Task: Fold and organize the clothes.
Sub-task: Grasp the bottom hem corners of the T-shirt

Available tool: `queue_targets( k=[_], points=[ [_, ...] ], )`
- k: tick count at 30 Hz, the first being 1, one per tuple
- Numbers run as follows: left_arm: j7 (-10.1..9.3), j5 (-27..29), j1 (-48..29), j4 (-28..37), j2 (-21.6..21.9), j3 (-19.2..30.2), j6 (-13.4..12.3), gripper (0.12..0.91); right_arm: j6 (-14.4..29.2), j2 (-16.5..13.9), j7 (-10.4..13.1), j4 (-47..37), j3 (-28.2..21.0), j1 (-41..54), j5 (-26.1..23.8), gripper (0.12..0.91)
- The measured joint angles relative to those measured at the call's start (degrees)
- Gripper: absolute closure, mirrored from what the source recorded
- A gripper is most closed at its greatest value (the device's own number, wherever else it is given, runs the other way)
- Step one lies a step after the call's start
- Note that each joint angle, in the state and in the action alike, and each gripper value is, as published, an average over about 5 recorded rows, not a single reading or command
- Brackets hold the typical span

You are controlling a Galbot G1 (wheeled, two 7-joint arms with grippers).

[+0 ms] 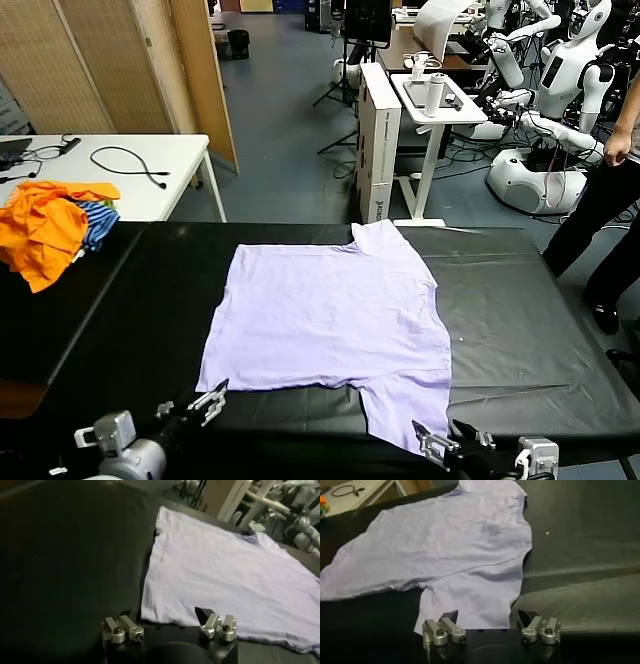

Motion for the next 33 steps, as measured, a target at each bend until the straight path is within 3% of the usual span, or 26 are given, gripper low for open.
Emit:
queue_targets(
  k=[11,18,21,27,33],
  points=[
    [1.16,2.2,0.9,1.2,-0.8,0.0,-1.8,0.123,-0.1,0.0,-0.4,-0.3,-0.6,-0.3,-1.2,0.136],
    [1.09,1.8,0.1,1.3,-0.7,0.1,-1.9,0.13,-0.1,0.1,-0.5,-0.7,-0.9,0.0,-1.5,0.326],
    [1.16,1.7,0.0,1.7,-0.7,0.1,-2.0,0.212,-0.1,0.1,-0.5,-1.1,-0.9,0.1,-1.5,0.36],
    [1.22,1.2,-0.1,2.2,-0.7,0.1,-2.1,0.473,-0.1,0.1,-0.6,-2.0,-0.9,0.4,-1.5,0.451],
    [1.22,1.0,-0.5,2.7,-0.7,0.2,-2.1,0.654,0.0,0.1,-0.7,-2.6,-1.0,0.5,-1.6,0.6]
  ],
)
